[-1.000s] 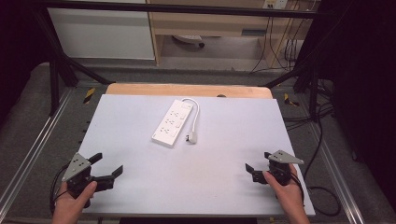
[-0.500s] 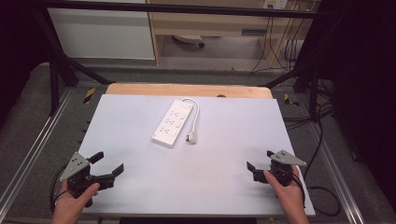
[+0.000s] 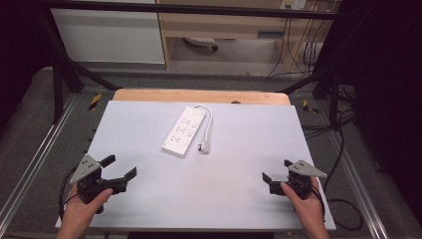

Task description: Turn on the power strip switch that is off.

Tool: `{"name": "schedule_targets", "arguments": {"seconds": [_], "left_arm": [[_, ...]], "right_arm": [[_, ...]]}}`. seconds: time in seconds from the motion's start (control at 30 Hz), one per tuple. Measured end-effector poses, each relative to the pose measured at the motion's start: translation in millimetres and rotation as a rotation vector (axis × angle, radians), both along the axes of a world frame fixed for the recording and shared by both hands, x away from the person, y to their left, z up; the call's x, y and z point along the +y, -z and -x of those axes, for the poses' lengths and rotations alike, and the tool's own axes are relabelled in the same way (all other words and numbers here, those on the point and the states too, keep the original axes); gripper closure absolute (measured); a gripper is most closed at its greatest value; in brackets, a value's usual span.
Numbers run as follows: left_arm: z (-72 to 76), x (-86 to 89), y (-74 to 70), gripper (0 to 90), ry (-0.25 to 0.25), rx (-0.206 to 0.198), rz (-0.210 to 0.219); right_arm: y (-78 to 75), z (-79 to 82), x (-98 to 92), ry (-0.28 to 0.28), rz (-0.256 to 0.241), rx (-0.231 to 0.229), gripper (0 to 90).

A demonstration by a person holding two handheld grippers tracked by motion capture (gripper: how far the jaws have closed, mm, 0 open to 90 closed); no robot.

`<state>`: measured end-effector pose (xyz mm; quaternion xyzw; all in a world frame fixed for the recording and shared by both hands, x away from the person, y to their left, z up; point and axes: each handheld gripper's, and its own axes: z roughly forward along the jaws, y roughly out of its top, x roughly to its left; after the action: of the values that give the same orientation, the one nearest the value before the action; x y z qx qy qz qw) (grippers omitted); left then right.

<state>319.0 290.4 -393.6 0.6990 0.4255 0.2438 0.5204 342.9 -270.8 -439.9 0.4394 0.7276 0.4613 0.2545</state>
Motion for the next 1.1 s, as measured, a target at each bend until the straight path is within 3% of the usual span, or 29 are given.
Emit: {"name": "schedule_targets", "arguments": {"seconds": [0.5, 1.1], "left_arm": [[-17.7, -22.2, -8.9, 6.4, 0.047, 0.005, 0.007], [-44.3, -54.8, -14.0, 7.2, 0.095, 0.022, -0.038]], "right_arm": [[-0.2, -0.1, -0.2, -0.001, 0.000, -0.005, 3.1], [-1.3, 0.6, -1.3, 0.005, -0.012, -0.011, 3.1]]}}
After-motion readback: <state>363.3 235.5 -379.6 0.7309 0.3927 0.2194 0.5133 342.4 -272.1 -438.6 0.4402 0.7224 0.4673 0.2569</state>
